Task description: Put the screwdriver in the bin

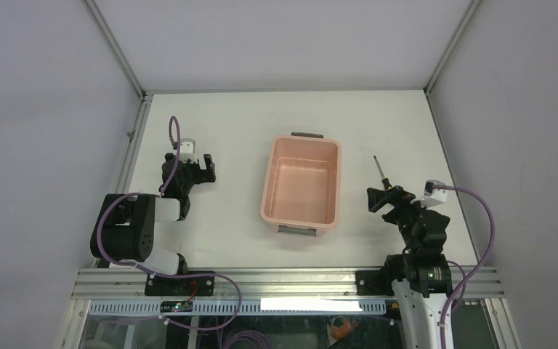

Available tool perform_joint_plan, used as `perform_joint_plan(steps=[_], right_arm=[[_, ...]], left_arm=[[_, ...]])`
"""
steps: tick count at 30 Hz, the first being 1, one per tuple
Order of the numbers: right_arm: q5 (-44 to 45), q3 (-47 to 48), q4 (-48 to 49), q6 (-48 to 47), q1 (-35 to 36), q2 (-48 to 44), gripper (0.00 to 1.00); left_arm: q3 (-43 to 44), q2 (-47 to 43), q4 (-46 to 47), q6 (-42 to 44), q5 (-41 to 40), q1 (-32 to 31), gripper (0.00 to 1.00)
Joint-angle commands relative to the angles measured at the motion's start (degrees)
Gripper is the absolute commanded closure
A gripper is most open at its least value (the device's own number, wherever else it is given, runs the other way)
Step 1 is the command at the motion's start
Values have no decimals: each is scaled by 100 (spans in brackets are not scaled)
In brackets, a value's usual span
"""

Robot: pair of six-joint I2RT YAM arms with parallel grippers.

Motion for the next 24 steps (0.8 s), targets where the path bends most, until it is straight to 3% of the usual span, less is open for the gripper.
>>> perform_joint_plan(steps=[1, 5, 8, 12, 17, 20, 24], right_arm=[[69, 262, 184, -40, -13, -24, 1], [-150, 796, 501, -448, -13, 165, 1], [-259, 1406, 717, -761, -13, 855, 1], [316, 2971, -209, -1214, -11, 2712, 2], [1358, 5464, -2921, -1805, -13, 5927, 1], [1918, 5828, -3322, -2007, -33, 7113, 1], [1692, 5659, -3086, -2125, -188, 8221, 1]], left_arm=[[98, -23, 364, -87, 61, -56, 1], [98, -28, 360, -87, 62, -58, 1], [98, -24, 360, -87, 54, -54, 1], [99, -23, 360, -87, 61, -60, 1], [98, -26, 360, -87, 58, -59, 1], [98, -29, 356, -87, 59, -53, 1], [98, -24, 360, -87, 59, -58, 1]])
